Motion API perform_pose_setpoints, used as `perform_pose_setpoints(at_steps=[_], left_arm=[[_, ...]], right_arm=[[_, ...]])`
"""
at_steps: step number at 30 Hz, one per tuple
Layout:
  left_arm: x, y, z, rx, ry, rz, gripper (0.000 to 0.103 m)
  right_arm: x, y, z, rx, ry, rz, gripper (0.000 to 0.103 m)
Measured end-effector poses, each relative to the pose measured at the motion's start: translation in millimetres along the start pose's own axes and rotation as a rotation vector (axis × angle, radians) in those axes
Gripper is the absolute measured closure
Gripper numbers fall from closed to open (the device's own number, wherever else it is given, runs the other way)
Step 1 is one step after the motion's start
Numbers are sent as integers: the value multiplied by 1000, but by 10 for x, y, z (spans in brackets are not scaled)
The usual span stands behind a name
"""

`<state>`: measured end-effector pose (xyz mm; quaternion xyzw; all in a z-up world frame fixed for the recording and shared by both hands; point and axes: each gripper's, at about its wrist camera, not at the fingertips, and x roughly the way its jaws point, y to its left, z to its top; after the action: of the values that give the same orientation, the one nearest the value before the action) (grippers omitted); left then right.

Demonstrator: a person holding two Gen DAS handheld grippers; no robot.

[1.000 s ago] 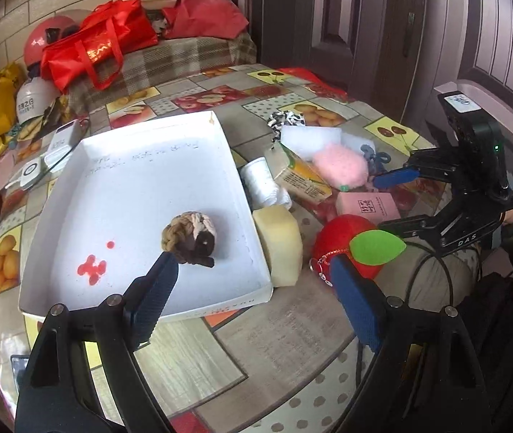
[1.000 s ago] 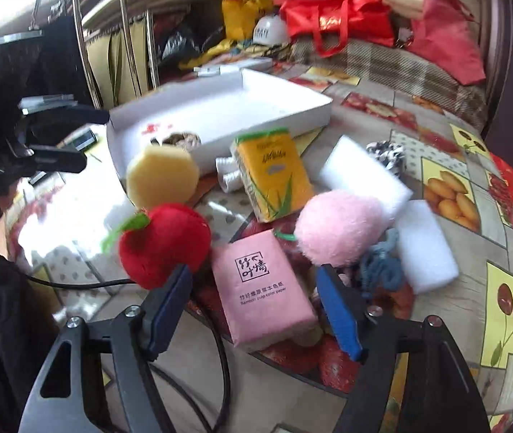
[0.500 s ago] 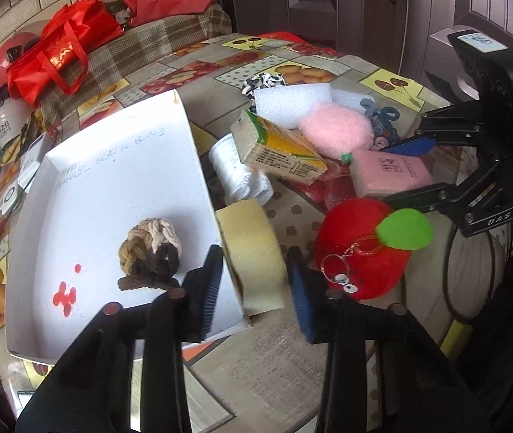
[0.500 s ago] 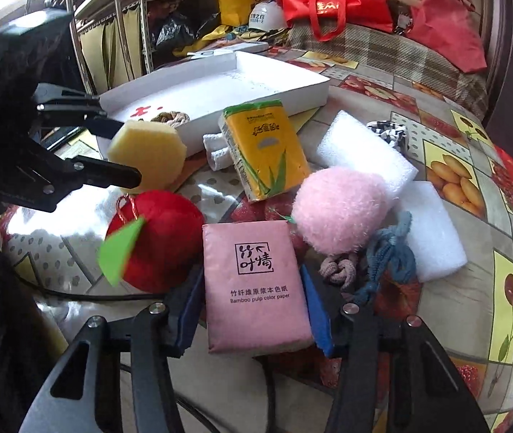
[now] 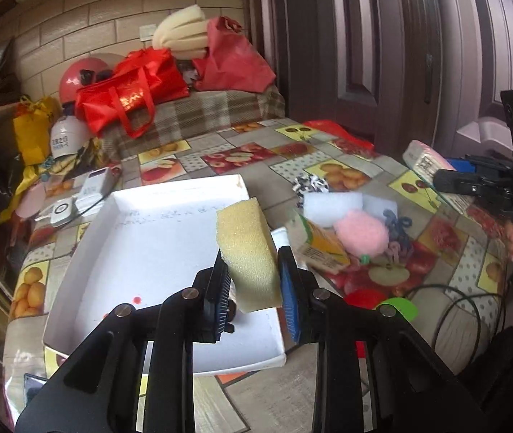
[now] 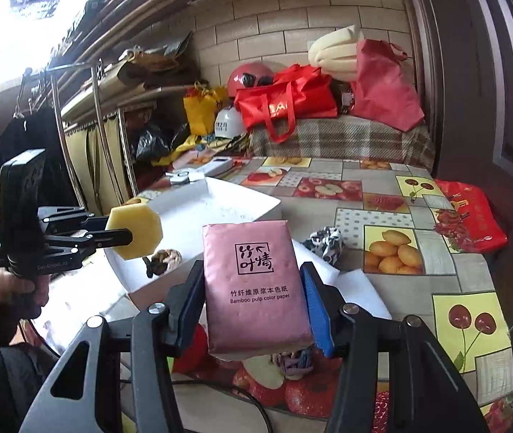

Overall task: Organize soft objects
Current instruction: 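Lower the sponge and tissue pack into the white tray and open both tools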

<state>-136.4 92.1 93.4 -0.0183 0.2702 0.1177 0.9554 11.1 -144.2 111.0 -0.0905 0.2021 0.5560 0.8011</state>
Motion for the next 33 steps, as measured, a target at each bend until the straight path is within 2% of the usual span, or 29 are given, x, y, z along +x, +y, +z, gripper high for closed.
perform_pose_setpoints(at_steps=[4,21,27,30,33], left_arm=[[-2,158,-26,-64,-6,36,78],[-113,681,-192,-227,-31,167,78],[-1,853,-142,-273,-9,156,78],[204,1086,-117,-355,32,131,78],[375,1253,-182,-430,58,122,78]], right_arm=[[23,33,91,24,-31,31,51],[280,391,434,45,-25,150,51],[583,511,490,106,38,203,51],[886,557,493,162,110,246,51],[1252,672,434,167,185,237,51]])
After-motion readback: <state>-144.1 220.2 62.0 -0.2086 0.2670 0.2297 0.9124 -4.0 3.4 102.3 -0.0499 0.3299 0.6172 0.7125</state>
